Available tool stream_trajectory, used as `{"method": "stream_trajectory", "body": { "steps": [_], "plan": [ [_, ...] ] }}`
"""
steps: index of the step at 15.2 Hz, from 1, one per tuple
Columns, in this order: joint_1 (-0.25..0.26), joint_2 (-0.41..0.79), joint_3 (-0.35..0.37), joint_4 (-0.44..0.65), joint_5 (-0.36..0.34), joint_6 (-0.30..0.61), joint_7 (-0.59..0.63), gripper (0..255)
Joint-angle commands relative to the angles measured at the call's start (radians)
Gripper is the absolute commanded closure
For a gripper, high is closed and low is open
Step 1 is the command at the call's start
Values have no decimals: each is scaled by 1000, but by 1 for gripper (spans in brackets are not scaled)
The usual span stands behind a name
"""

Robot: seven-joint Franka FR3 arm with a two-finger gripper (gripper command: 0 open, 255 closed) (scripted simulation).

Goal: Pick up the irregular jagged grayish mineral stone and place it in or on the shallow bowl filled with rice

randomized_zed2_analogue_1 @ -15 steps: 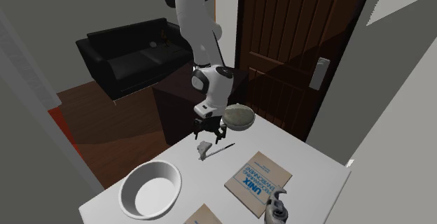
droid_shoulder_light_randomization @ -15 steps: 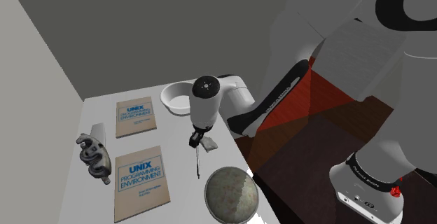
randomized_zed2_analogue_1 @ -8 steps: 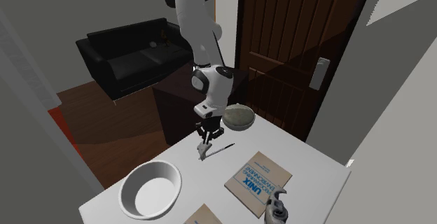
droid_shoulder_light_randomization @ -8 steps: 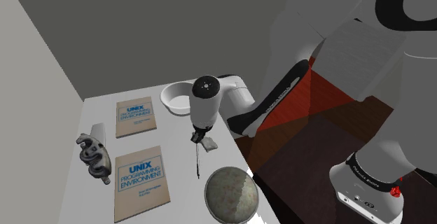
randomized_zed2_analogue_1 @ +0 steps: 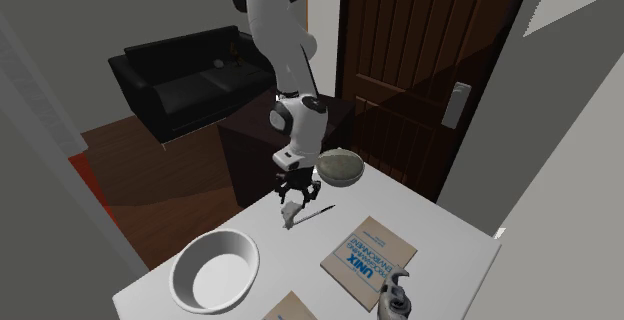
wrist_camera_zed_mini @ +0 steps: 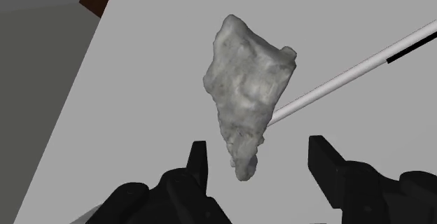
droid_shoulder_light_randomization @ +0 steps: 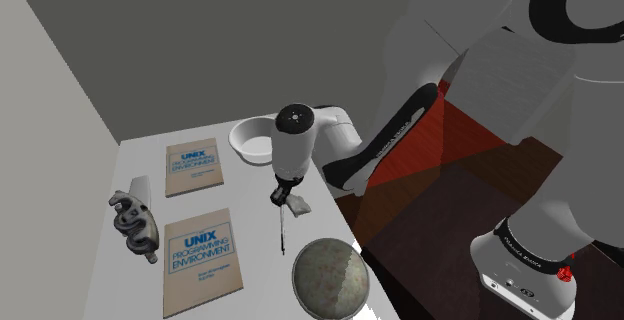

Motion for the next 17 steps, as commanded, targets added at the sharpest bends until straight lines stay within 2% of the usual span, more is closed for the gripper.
{"method": "stream_trajectory", "body": {
  "steps": [1,2,3,10,17],
  "plan": [
    [-122,53,50,11,154,82,-81,0],
    [-209,99,97,22,246,123,-136,0],
    [-227,108,109,24,249,125,-138,0],
    [-167,206,41,78,191,174,-95,0],
    [-167,206,41,78,191,174,-95,0]
  ]
}}
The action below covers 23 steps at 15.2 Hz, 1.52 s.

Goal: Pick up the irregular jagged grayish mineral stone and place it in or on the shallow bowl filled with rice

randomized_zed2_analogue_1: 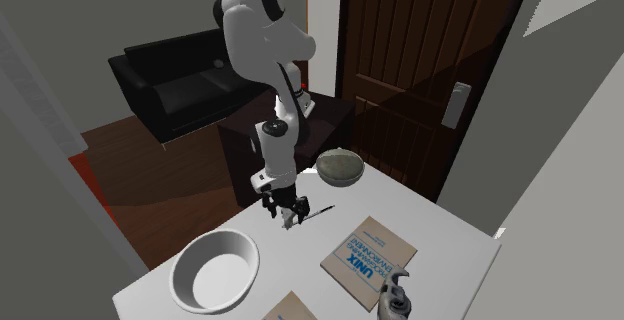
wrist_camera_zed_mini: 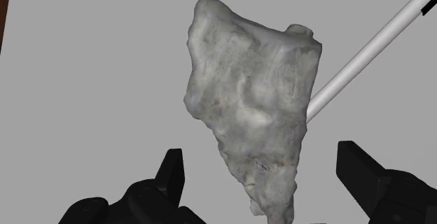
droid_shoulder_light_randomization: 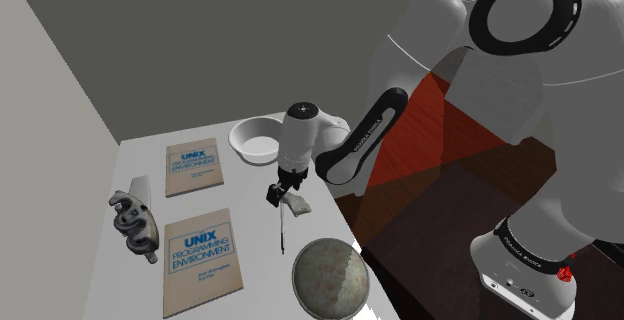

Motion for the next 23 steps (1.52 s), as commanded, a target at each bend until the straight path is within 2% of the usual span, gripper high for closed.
{"method": "stream_trajectory", "body": {
  "steps": [1,2,11,23],
  "plan": [
    [0,0,0,0,0,0,0,0],
    [0,0,0,0,0,0,0,255],
    [0,0,0,0,0,0,0,255],
    [-90,-136,115,-52,94,-95,-65,255]
  ]
}}
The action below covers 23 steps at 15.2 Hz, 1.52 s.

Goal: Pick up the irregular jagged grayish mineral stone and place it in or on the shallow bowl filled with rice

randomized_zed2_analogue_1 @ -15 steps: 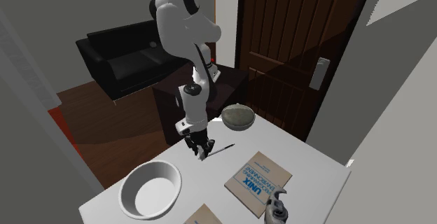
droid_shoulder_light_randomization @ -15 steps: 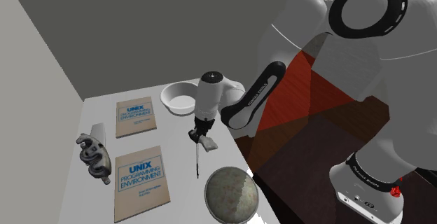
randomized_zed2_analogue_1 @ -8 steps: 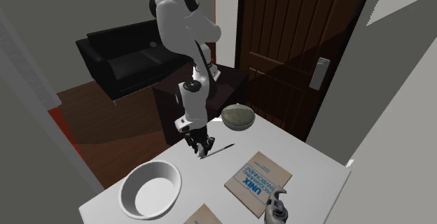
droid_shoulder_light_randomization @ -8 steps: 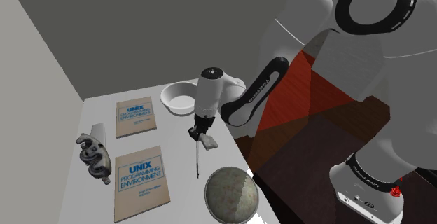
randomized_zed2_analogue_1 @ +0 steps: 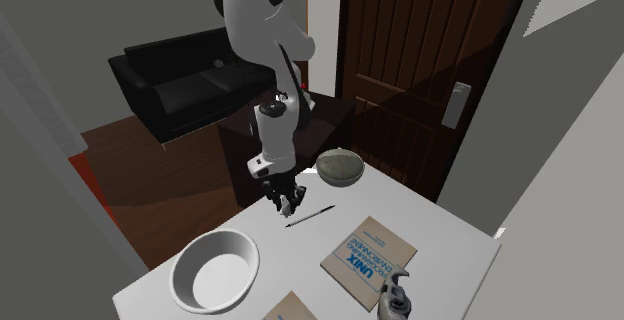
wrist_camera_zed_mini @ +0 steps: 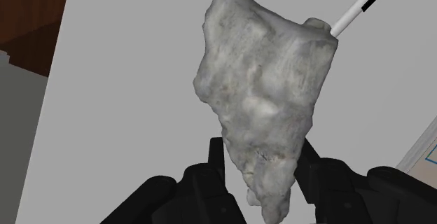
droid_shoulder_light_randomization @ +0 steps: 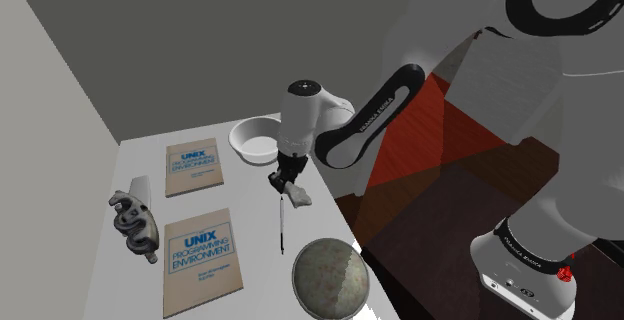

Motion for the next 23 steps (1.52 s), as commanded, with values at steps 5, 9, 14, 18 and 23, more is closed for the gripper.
{"method": "stream_trajectory", "body": {
  "steps": [5,9,14,18,23],
  "plan": [
    [-43,-64,58,-13,55,-52,-35,255],
    [-73,-107,97,-19,95,-87,-62,255],
    [-110,-160,143,-22,148,-133,-96,255],
    [-137,-201,178,-19,192,-171,-124,255],
    [-153,-292,233,-121,246,-142,-105,255]
  ]
}}
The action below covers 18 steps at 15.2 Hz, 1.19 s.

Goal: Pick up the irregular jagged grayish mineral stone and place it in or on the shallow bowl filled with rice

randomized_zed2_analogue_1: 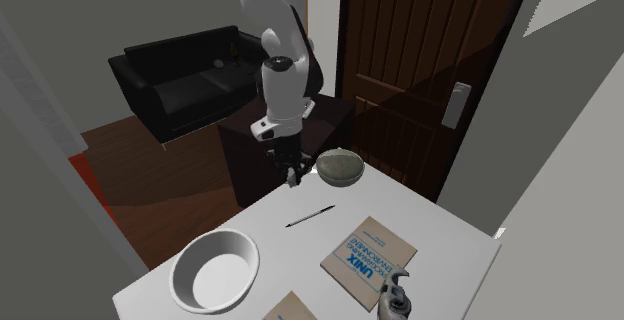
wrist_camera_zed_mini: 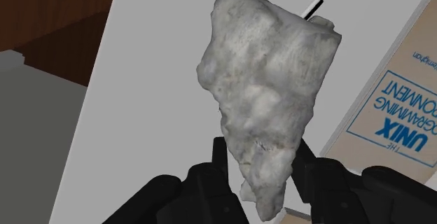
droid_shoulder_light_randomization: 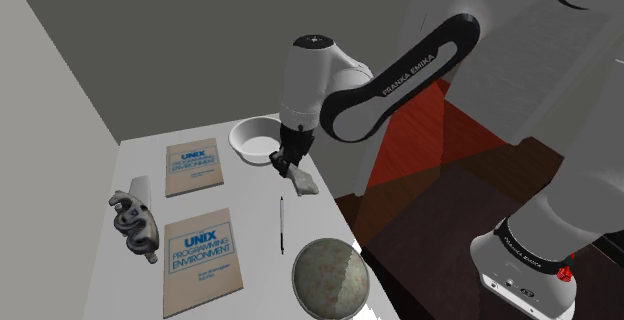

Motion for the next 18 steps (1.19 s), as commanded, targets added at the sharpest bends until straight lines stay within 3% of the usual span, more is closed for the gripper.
{"method": "stream_trajectory", "body": {
  "steps": [1,6,10,13,16,18],
  "plan": [
    [-4,-47,30,-57,30,21,15,255],
    [-12,-184,129,-204,150,74,33,255],
    [2,-305,214,-301,306,100,13,255],
    [51,-401,255,-359,447,104,-13,255],
    [142,-499,275,-410,590,93,-21,255],
    [115,-456,299,-418,534,132,19,255]
  ]
}}
